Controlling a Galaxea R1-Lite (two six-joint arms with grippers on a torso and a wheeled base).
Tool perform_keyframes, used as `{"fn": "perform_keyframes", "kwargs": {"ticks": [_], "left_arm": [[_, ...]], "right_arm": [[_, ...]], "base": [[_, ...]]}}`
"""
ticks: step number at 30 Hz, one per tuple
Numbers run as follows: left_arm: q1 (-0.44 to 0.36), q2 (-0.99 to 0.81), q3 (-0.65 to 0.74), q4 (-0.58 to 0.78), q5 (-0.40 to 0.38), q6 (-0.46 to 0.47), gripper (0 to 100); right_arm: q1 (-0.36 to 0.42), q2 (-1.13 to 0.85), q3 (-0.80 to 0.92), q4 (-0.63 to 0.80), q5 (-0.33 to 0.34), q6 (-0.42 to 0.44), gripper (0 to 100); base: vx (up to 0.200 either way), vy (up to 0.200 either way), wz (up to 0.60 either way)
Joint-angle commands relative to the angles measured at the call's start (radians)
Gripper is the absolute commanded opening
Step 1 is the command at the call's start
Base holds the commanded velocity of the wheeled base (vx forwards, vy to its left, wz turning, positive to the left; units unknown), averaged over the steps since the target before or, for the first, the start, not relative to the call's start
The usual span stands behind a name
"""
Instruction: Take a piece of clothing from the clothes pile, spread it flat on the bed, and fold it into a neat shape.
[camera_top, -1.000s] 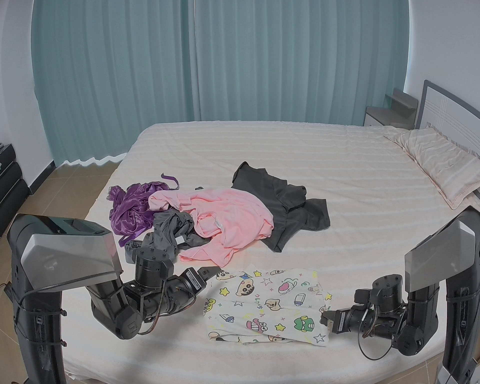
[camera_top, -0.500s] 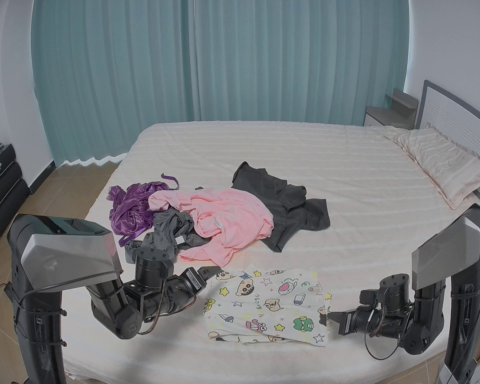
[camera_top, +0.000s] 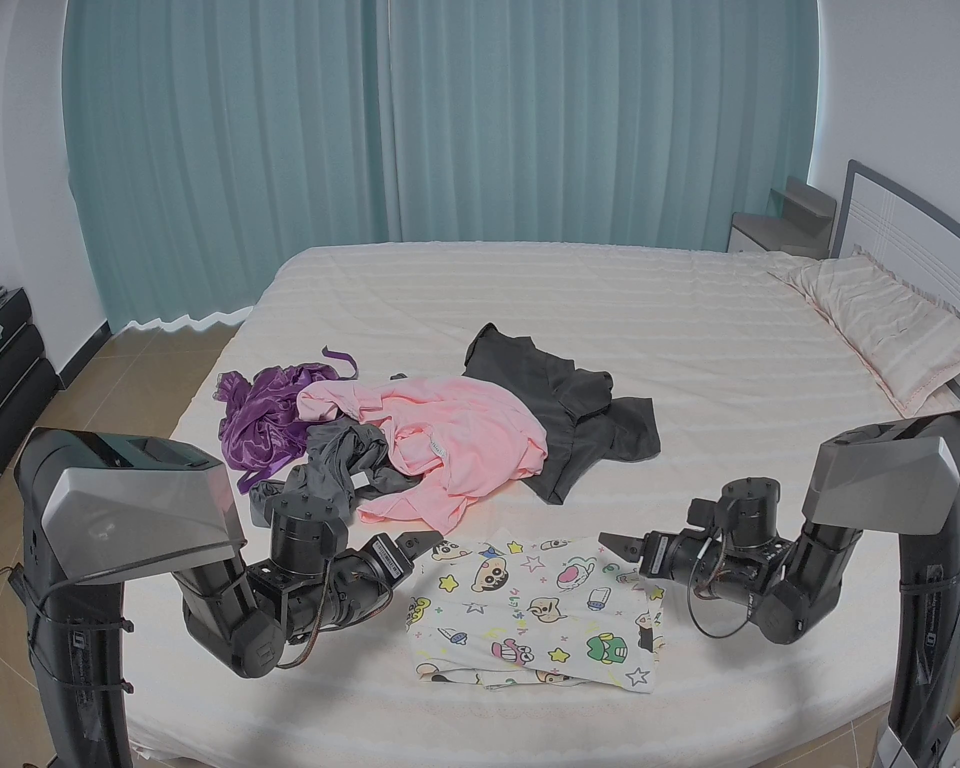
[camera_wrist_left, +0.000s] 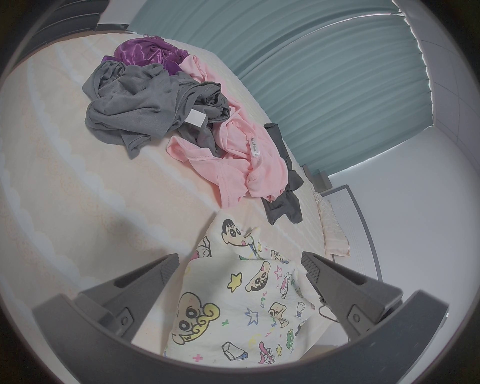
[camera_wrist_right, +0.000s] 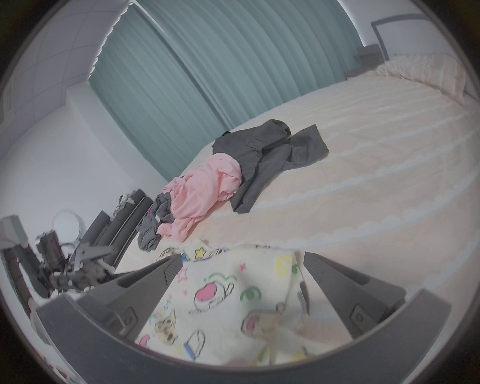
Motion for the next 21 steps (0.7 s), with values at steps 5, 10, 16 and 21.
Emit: {"fn": "perform_keyframes", "kwargs": {"ticks": [5,10,16,21], "left_arm": [[-0.002,0.002,-0.002,-0.001,0.001,0.000,100],[-0.002,0.002,-0.003,-0.001,0.002,0.002,100],[-0.003,0.002,-0.003,-0.001,0.002,0.002,100],[-0.003,0.004,-0.003,-0.001,0.002,0.002,100]], "right_arm": [[0.002,0.147,-0.204,0.135,-0.009,0.079,100],[0.005,0.160,-0.212,0.127,-0.008,0.079,0],[-0.003,0.169,-0.240,0.137,-0.009,0.080,0],[-0.024,0.177,-0.250,0.137,-0.013,0.082,0]], "base": [[0.000,0.000,0.00],[0.000,0.000,0.00],[0.000,0.000,0.00],[0.000,0.000,0.00]]}}
